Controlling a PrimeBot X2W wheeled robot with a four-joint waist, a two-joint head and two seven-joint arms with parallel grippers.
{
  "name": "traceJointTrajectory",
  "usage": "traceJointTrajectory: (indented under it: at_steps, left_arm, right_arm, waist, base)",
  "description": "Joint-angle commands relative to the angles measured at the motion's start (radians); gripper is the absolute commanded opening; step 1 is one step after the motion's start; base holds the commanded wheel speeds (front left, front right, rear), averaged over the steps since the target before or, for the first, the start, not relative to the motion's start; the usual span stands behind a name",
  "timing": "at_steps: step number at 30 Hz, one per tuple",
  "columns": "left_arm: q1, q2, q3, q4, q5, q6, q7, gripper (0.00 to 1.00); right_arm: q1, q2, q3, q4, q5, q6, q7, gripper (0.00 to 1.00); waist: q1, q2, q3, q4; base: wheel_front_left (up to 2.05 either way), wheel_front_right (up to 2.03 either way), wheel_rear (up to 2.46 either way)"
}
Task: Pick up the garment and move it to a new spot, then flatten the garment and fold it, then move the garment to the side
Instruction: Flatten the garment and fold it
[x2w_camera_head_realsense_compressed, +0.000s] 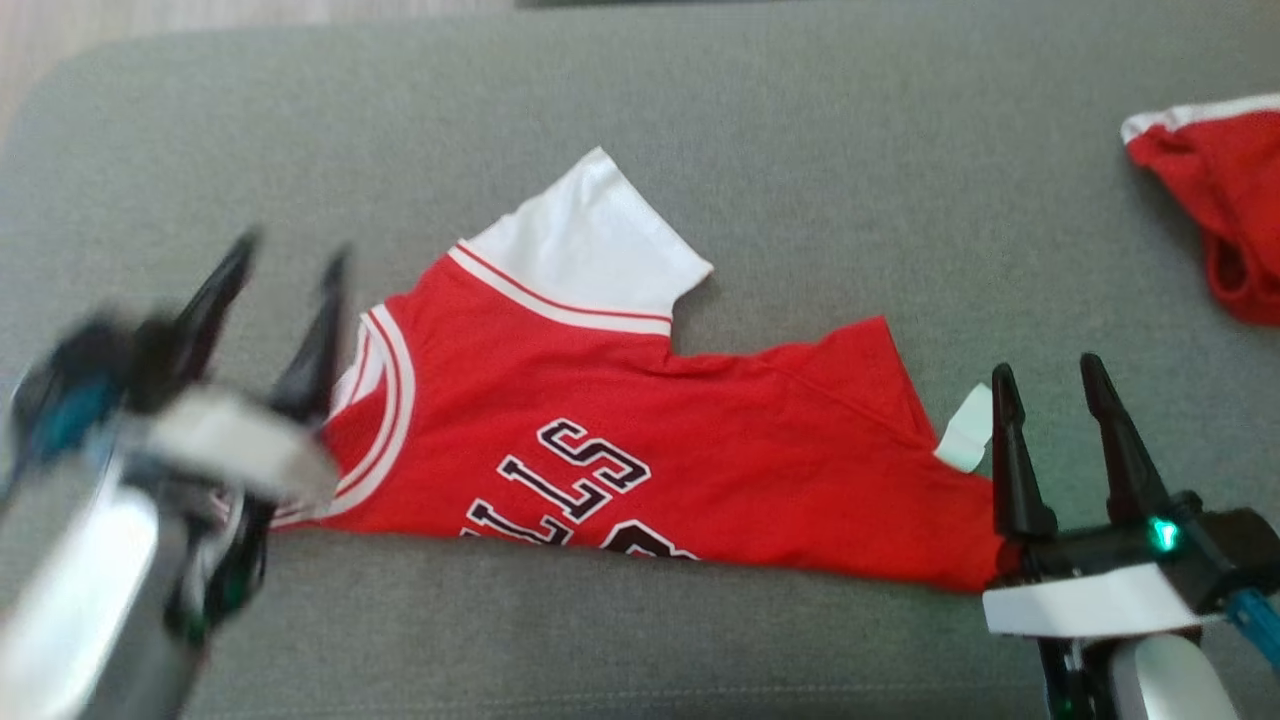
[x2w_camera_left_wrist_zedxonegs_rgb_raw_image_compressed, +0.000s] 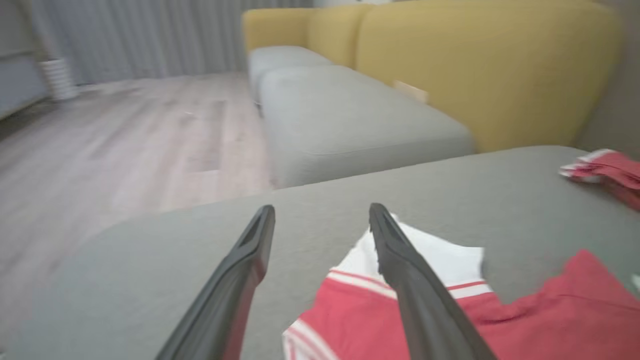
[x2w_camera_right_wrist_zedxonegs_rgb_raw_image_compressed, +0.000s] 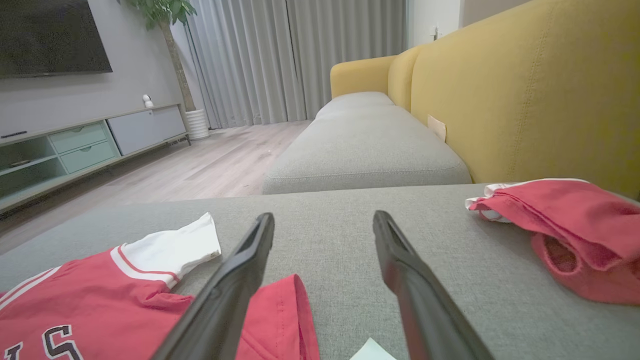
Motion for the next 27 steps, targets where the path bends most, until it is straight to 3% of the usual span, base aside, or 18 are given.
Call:
traceJointTrajectory:
  at_steps: [1,4,7,14,20,27]
  left_arm:
    - [-0.115,0.040,0.035,-0.007,-0.015,-0.044,0.031,1.00]
    - [-0.303,0.031,-0.003,0.082,-0.126,-0.184,0.174,1.00]
    - [-0.469,0.030,-0.057,0.156,-0.218,-0.233,0.329,1.00]
    - [-0.740,0.061,-0.297,0.205,-0.351,-0.245,0.529,1.00]
    - [-0.896,0.129,-0.521,0.269,-0.331,-0.245,0.514,1.00]
    - [-1.006,0.166,-0.655,0.376,-0.309,-0.245,0.428,1.00]
  right_arm:
    - [-0.053,-0.016,0.029,-0.041,-0.010,0.007,-0.006,1.00]
    - [-0.084,-0.023,0.033,-0.056,-0.016,0.007,-0.006,1.00]
    - [-0.110,-0.024,0.030,-0.068,-0.018,0.007,-0.006,1.00]
    - [-0.161,-0.017,0.041,-0.084,-0.016,0.007,-0.006,1.00]
    - [-0.204,-0.011,0.056,-0.087,-0.009,0.007,-0.006,1.00]
    - [-0.232,-0.007,0.064,-0.090,-0.007,0.007,-0.006,1.00]
  waist:
    - [0.0000,0.0000,0.049,-0.006]
    - [0.0000,0.0000,0.104,-0.021]
    - [0.0000,0.0000,0.153,-0.040]
    - [0.0000,0.0000,0.248,-0.077]
    - [0.0000,0.0000,0.303,-0.111]
    - [0.0000,0.0000,0.332,-0.139]
  base:
    - [0.00,0.00,0.00]
    - [0.00,0.00,0.00]
    - [0.00,0.00,0.00]
    - [0.00,0.00,0.00]
    - [0.00,0.00,0.00]
    - [0.00,0.00,0.00]
